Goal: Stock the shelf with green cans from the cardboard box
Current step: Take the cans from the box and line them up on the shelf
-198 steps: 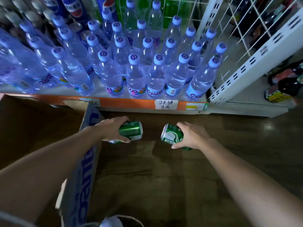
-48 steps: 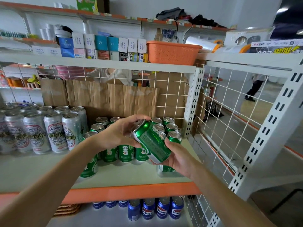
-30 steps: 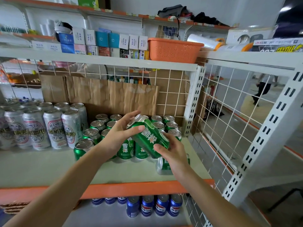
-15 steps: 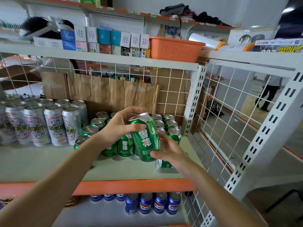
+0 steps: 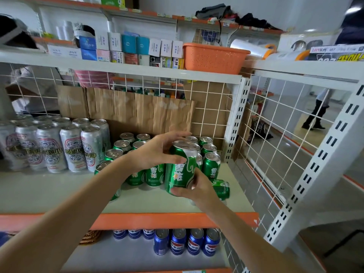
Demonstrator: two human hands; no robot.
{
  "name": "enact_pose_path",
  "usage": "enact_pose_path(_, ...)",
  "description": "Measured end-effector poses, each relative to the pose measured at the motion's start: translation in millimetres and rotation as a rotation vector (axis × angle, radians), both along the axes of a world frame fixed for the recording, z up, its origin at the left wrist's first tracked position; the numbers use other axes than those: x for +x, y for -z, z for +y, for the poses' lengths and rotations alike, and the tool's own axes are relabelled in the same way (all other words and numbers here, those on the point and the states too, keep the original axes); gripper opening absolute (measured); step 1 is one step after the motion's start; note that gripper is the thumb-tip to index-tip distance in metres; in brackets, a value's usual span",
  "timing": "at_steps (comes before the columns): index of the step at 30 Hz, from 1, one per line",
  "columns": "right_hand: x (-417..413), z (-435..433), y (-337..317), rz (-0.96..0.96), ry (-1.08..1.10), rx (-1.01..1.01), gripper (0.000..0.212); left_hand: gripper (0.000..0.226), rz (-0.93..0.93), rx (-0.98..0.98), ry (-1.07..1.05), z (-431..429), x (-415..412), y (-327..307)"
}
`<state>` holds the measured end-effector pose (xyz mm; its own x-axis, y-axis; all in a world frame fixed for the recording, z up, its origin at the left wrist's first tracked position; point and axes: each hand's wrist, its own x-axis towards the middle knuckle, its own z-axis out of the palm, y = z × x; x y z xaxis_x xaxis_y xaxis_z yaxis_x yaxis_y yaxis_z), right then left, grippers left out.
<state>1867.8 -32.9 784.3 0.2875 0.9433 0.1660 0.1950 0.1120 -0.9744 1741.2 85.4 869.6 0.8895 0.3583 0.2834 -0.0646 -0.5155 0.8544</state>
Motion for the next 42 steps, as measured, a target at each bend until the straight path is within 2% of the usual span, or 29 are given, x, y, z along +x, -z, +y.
enact_pose_path(4, -5, 2, 6, 0.08, 0.02, 0.016, 0.071, 0.054, 0.026, 0.124, -0.131, 1, -2, -1)
enact_pose_path(9, -15, 4, 8, 0.062, -0.021, -0.016, 0.076, 0.055, 0.238, 0.375, -0.193, 1, -1, -7)
enact_pose_path(13, -23, 9, 14, 0.032, -0.079, -0.034, 0.064, 0.049, 0.297, 0.472, -0.258, 3, -7, -5)
enact_pose_path(18, -25, 23, 26, -0.038, -0.079, -0.126, 0.062, 0.05, 0.333, 0.499, -0.323, 8, -18, 6)
enact_pose_path(22, -24, 25, 33, -0.312, -0.021, -0.252, 0.062, 0.053, 0.368, 0.51, -0.369, 16, -27, 16)
enact_pose_path(27, -16, 21, 51, -0.599, -0.019, -0.339, 0.072, 0.048, 0.394, 0.516, -0.439, 29, -38, 24)
enact_pose_path(33, -17, 19, 64, -0.861, -0.044, -0.296, 0.068, 0.056, 0.571, 0.586, -0.488, 43, -45, 38)
enact_pose_path(34, -18, 20, 66, -0.896, -0.06, -0.306, 0.071, 0.059, 0.584, 0.597, -0.492, 45, -46, 40)
enact_pose_path(38, -16, 28, 79, -0.989, -0.061, -0.355, 0.111, 0.064, 0.601, 0.631, -0.512, 51, -52, 50)
enact_pose_path(42, -13, 32, 82, -1.035, -0.054, -0.377, 0.113, 0.066, 0.607, 0.625, -0.521, 62, -59, 59)
